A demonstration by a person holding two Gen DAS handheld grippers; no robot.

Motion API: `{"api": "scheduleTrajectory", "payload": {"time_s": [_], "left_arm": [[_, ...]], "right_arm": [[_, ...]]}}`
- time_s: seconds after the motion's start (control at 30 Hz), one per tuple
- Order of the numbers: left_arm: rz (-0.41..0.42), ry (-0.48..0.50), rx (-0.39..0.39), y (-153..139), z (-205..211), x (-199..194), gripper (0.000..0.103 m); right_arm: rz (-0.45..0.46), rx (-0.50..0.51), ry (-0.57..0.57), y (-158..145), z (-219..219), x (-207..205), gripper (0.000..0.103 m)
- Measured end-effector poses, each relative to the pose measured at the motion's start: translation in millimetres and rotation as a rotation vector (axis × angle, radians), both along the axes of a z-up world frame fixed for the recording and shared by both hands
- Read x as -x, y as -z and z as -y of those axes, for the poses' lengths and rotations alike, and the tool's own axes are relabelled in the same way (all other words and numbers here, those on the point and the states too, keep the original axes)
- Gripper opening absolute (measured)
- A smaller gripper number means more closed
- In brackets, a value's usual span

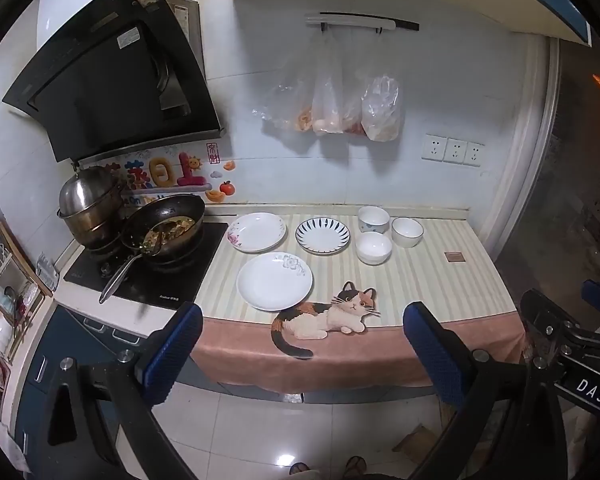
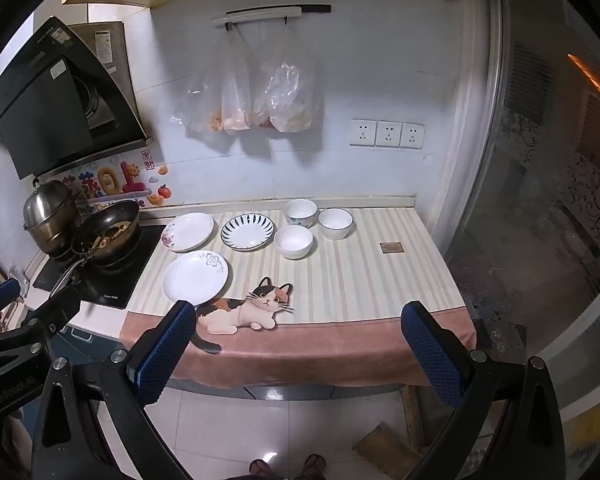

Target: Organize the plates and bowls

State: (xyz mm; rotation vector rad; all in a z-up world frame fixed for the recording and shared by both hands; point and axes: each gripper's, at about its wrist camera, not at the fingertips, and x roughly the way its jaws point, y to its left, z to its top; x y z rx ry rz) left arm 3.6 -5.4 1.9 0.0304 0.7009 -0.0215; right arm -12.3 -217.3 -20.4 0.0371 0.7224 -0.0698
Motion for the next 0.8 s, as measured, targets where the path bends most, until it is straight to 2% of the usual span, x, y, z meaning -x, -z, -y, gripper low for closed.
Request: {"api": "scheduleTrajectory", "payload": {"time_s": [0.8], "left_arm": [[0.026, -0.001, 0.003, -8.8, 6.8, -1.2, 0.103]], "right_arm": [[0.016, -0.006, 0.016, -17.7, 4.1, 6.0, 0.103]]}}
